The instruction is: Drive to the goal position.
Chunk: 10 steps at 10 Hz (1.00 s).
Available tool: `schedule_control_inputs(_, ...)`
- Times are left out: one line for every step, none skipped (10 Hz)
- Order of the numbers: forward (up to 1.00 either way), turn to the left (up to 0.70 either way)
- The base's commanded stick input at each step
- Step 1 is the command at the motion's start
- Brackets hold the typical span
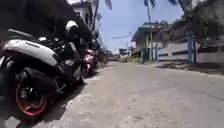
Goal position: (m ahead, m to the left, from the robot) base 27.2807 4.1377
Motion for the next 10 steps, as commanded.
schedule_control_inputs(1.0,0.0)
schedule_control_inputs(1.0,0.0)
schedule_control_inputs(1.0,0.0)
schedule_control_inputs(1.0,0.0)
schedule_control_inputs(1.0,0.0)
schedule_control_inputs(1.0,-0.02)
schedule_control_inputs(1.0,-0.2)
schedule_control_inputs(1.0,-0.4)
schedule_control_inputs(1.0,-0.4)
schedule_control_inputs(1.0,-0.4)
